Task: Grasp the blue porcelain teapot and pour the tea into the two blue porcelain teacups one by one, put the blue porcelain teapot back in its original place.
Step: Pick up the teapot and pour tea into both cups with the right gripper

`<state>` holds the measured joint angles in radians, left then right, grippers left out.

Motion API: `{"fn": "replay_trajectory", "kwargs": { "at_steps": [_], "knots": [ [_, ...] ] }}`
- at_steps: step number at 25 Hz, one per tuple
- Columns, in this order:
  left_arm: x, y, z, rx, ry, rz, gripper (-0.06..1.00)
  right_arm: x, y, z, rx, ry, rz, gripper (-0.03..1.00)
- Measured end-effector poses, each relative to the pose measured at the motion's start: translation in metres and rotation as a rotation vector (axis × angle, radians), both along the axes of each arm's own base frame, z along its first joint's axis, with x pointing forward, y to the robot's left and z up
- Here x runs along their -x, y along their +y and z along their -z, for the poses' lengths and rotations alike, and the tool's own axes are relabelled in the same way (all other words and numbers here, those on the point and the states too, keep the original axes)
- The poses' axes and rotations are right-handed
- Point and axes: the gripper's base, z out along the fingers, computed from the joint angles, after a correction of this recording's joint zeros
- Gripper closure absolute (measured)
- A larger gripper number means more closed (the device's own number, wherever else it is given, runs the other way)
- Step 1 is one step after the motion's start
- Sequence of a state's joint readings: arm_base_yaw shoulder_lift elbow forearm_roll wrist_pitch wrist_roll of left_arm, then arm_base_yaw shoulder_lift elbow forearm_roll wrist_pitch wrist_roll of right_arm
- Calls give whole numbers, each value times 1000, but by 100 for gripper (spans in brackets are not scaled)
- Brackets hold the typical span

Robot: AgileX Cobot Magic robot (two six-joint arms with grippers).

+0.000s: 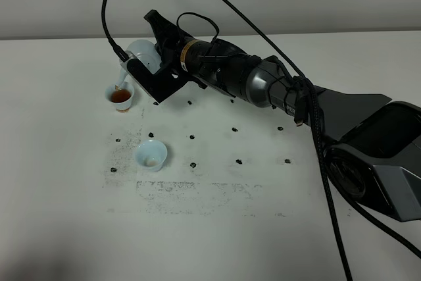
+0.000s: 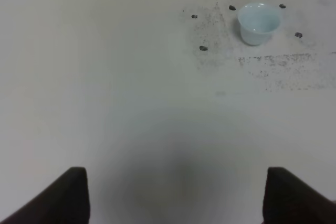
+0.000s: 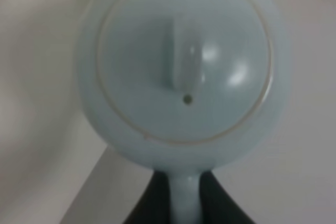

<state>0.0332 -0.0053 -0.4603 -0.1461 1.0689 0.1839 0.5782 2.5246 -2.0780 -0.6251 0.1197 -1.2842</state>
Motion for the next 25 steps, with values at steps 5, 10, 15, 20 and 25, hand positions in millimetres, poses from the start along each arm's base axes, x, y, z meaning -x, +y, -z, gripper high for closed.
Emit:
{"fn": "replay_trajectory", "kwargs": {
  "at_steps": [5,10,15,20,25],
  "knots": [
    [0,0,0,0,0,0,29,0,0,0,1,0,0,93],
    [0,0,0,0,0,0,29,0,0,0,2,1,1,93],
    [0,0,0,0,0,0,29,0,0,0,-2,5,5,93],
    [0,0,0,0,0,0,29,0,0,0,-5,6,6,93],
    [0,0,0,0,0,0,29,0,-1,1,-13,25,24,93]
  ]
}}
